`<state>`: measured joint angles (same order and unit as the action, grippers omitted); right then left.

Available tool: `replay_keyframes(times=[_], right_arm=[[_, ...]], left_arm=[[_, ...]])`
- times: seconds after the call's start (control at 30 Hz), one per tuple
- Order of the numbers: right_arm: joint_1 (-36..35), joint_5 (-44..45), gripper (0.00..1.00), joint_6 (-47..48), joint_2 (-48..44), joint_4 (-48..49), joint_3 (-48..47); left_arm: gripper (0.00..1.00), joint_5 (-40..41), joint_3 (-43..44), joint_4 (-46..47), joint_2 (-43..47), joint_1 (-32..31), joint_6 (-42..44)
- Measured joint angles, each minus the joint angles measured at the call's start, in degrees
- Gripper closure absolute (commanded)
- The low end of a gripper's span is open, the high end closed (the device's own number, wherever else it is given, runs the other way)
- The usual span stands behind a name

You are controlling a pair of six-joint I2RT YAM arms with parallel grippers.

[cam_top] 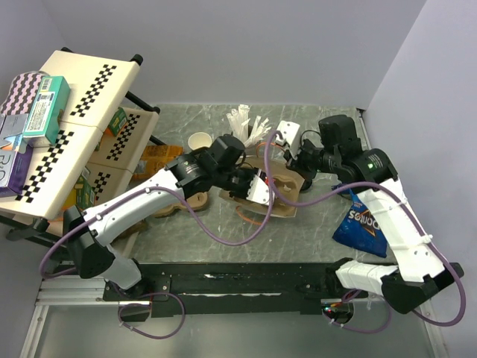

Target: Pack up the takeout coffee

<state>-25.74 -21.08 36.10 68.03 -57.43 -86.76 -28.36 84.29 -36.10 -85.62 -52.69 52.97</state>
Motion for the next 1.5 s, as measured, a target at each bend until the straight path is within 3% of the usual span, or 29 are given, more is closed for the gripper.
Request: replay_keyframes(times=[0.2,0.57,1.0,1.5], right_arm=[[-1.77,1.40,1.00,0.79,-2.47,0.15,2.54],[-2.80,4.26,1.00,-0.07,-4.17,1.20,7.06],[-2.91,6.60,1.00,-0.07,-6.60,4.31,11.02],[-3.45,1.95,1.00,-0.28,-6.27,2.12,9.14]], left_arm=[[0.99,7.45,1.36,-4.26,-0.79,-2.45,2.03],[0.99,20.59,1.29,-4.04,-3.30,-7.17,1.77],[0.99,20.70,-5.22,0.04,2.95,-7.34,1.77],[0.99,24.00,-2.78,1.79,-6.64,-8.31,1.81]])
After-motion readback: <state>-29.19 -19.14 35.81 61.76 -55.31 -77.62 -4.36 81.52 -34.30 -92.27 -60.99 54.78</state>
